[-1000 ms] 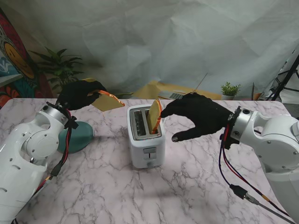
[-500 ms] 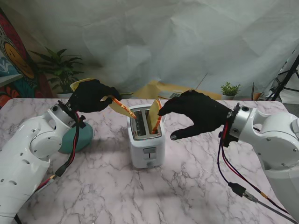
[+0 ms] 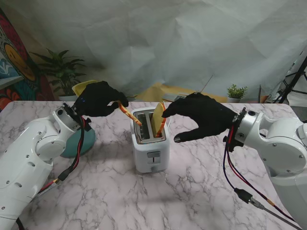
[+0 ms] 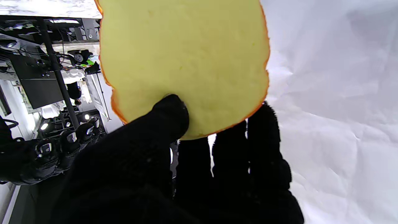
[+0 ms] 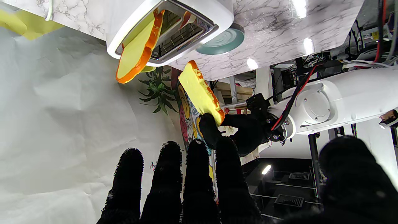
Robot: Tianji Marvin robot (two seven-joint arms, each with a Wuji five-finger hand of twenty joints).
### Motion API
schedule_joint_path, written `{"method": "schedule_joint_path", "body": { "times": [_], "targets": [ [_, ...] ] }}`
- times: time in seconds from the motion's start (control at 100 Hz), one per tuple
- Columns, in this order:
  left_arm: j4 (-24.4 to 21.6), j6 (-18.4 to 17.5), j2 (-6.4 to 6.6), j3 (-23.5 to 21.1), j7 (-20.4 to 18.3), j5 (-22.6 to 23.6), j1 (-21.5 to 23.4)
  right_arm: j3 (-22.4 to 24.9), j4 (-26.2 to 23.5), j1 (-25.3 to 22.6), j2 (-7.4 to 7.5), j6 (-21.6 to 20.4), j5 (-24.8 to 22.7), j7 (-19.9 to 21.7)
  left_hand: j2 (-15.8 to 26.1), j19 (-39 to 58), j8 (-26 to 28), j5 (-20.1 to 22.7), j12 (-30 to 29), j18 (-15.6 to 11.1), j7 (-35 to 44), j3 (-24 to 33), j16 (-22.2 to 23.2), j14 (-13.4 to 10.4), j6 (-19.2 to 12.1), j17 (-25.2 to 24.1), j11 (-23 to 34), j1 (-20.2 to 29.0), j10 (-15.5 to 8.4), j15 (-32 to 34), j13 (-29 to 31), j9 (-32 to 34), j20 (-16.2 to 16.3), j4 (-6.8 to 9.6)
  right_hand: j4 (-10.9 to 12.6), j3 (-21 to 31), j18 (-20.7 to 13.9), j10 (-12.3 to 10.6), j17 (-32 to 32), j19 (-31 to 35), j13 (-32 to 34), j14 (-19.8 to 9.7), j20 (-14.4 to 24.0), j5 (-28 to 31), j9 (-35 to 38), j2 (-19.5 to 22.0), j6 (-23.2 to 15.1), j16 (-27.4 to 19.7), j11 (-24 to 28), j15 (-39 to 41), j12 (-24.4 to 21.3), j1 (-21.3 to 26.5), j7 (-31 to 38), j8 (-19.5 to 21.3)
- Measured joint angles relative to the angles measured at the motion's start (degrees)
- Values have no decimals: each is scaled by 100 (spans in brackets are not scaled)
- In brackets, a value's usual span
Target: Toast the toast slices
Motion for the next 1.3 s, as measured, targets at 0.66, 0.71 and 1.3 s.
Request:
{"method": "schedule_joint_path", "body": {
  "times": [0.66, 0.71, 1.3],
  "targets": [
    [66, -264, 79, 76, 62, 500, -84, -95, 141, 191, 28, -2, 111, 261, -1, -366, 398, 205, -186, -316, 431, -63, -29, -319, -1055, -1519, -160, -32, -357, -372, -785, -4, 434, -2, 0, 65, 0, 0, 2, 53, 0, -1, -40, -60, 0, 11, -1, -1, 0, 0, 0, -167, 68, -9],
    [68, -275, 83, 79, 83, 529, -96, -105, 145, 224, 39, -7, 129, 275, -1, -366, 398, 206, -195, -372, 439, -63, -29, -337, -1078, -1534, -161, -32, -376, -372, -822, -4, 434, -2, 0, 71, 0, 0, 2, 53, 0, -2, -41, -60, 0, 8, -1, -1, 0, 0, 0, -237, 68, -9],
    [131, 23, 5, 472, 411, 245, -269, -91, 164, 274, 47, -25, 115, 284, -1, -366, 398, 211, -208, -376, 586, -63, -82, -341, -1137, -1553, -168, -32, -383, -357, -822, -4, 434, -2, 0, 171, 0, 0, 2, 54, 1, -3, -57, -60, 0, 8, -1, -24, 0, 0, 0, -285, 68, -72]
  ]
}}
